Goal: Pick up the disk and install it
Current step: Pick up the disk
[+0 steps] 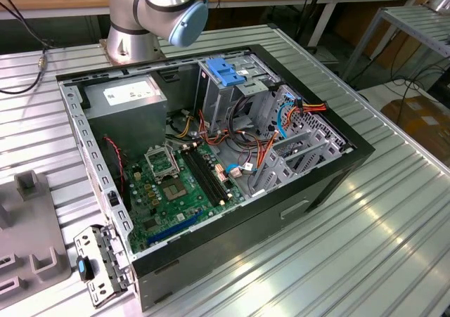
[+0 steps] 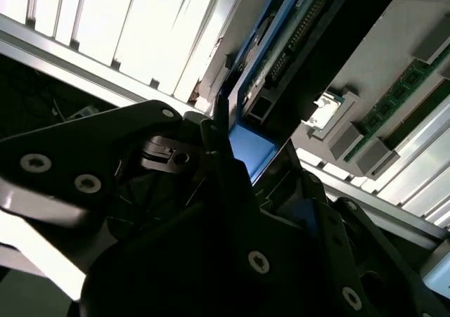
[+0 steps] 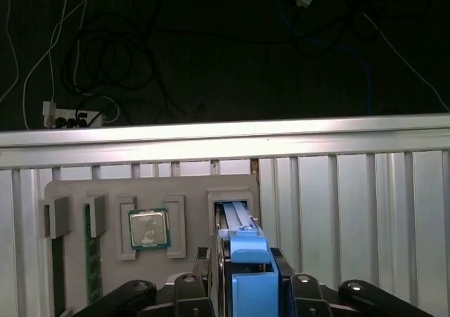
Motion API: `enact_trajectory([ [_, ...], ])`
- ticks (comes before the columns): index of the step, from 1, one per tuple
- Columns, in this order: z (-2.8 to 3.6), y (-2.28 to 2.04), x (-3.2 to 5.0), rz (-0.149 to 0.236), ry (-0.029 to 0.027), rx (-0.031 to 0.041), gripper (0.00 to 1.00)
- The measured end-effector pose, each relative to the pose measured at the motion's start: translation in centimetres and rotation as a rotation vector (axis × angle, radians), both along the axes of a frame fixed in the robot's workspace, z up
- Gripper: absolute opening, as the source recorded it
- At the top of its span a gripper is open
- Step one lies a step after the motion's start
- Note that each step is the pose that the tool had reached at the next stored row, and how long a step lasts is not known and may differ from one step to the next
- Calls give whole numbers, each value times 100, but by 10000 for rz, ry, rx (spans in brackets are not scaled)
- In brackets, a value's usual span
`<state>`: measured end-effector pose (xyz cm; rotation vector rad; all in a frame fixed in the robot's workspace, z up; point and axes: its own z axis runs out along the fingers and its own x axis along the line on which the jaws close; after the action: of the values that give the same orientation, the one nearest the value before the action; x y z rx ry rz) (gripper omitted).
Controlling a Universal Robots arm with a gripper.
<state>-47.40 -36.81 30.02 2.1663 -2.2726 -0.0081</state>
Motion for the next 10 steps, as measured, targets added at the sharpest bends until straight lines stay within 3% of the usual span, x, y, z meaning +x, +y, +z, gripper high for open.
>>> enact_trajectory([
  [3,-1,25,0,0,0,1,45],
  [10,-17,25,1,-291,1,-1,45],
])
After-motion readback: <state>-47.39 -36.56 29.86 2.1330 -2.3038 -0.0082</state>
